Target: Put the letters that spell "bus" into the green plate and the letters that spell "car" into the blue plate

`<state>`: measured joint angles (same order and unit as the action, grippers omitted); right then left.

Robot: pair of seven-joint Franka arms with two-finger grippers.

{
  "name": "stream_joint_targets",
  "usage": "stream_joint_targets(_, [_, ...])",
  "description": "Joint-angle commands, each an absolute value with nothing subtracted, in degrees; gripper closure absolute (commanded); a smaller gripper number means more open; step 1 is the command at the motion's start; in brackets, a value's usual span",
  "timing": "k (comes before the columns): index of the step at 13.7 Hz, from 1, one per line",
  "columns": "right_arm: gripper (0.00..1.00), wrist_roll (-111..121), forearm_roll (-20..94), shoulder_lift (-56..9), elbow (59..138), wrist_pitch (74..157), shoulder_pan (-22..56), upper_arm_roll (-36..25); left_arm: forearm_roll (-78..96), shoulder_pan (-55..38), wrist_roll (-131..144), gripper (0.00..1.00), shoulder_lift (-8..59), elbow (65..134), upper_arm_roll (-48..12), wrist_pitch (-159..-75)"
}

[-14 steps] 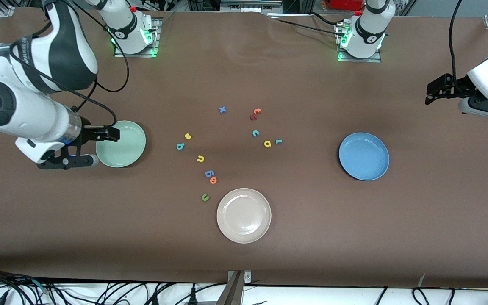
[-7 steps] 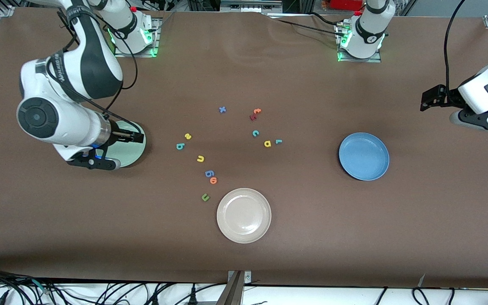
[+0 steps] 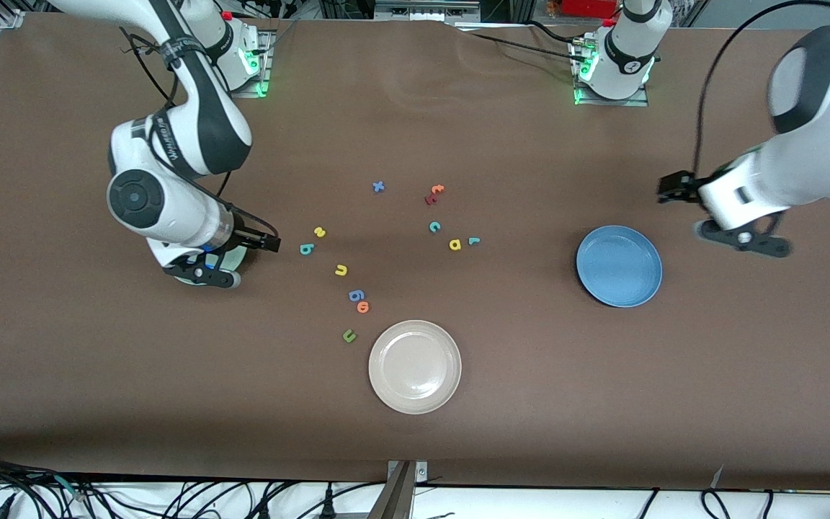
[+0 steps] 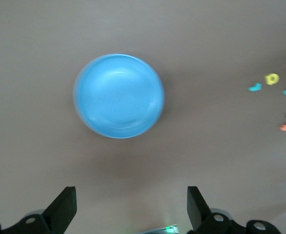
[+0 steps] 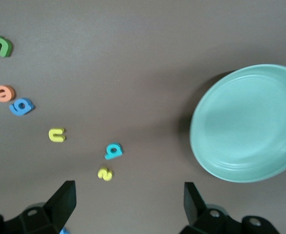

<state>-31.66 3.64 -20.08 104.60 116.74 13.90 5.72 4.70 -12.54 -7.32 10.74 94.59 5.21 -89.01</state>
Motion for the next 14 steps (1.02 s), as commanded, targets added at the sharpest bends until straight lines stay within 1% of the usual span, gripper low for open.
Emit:
stream_joint_targets(1, [0.02,-34.8,4.3,-17.4,114.0,127.0,14.1,7.8,9.2,-13.3,-6.0,0.0,13.9,94.0,5.4,-90.5])
stream_joint_targets(4, [0.02,-35.0,4.3,-18.6,117.5,132.7,14.1,7.9,11.2,-15.1,-2.3,0.0,15.0,95.4,4.7,-94.7])
stream_joint_targets(7, [0.02,-35.1,4.3,-21.1,117.6,137.9,15.5,7.9,11.2,-19.8,5.3,0.0,15.1,100.5,4.5,-104.6])
stream_joint_targets(8, [0.03,-35.1,4.3,-22.4,117.7,140.0,15.6,7.9,11.2,-21.3,7.8,0.0,15.1,102.8,4.5,-108.3])
stream_joint_targets(10, [0.03,-35.1,4.3,-23.6,117.7,140.9,17.3,7.8,11.2,-24.4,12.0,0.0,15.5,107.1,4.5,-115.7])
stream_joint_targets(13, [0.04,-34.7,2.4,-25.1,117.6,141.0,17.4,7.8,11.1,-30.5,20.6,0.0,16.3,116.2,4.5,-132.5])
stream_joint_targets(14, [0.05,-34.6,1.5,-25.7,117.6,141.2,17.4,7.8,11.0,-32.4,24.0,0.0,17.3,118.3,4.5,-137.3])
